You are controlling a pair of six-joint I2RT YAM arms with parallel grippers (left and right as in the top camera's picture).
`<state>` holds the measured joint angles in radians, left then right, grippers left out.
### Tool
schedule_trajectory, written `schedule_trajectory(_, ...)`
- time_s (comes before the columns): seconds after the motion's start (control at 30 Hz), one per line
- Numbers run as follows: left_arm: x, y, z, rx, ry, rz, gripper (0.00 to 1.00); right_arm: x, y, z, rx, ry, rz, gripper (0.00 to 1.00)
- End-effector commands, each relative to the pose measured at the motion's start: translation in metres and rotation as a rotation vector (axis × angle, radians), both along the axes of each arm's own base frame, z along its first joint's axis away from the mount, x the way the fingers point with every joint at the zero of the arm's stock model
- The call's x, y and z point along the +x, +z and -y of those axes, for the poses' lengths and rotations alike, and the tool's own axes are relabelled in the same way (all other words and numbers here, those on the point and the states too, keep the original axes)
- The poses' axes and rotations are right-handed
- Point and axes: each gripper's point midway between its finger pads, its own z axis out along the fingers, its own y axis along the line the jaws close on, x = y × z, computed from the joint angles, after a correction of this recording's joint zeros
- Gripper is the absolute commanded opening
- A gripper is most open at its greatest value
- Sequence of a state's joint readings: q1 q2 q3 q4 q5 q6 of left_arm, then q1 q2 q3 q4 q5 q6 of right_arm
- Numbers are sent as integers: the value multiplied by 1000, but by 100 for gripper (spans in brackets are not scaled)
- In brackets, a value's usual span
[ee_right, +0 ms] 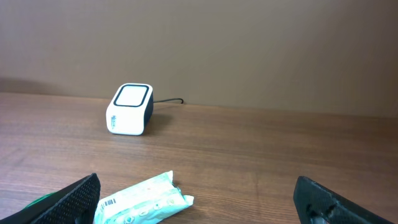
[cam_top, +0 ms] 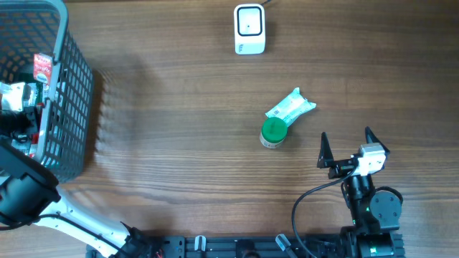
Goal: Scan the item barcode
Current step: 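Move the left gripper back into the basket above the items, then grasp the green glove bag with the left gripper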
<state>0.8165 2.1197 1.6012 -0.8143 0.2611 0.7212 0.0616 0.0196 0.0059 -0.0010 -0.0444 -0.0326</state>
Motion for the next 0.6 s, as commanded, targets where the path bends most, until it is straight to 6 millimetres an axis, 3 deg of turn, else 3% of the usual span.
schedule_trajectory(0.0,6,9,10,-23,-26,31,100,0,1,-1,-17,5,6,100)
schedule_trajectory(0.37,5,15,19,-58,-31,39,100,0,1,0,-17,4,6,100)
schedule_trajectory(0.57,12,46,12,5,-34,99,100,0,1,0,-17,4,6,100)
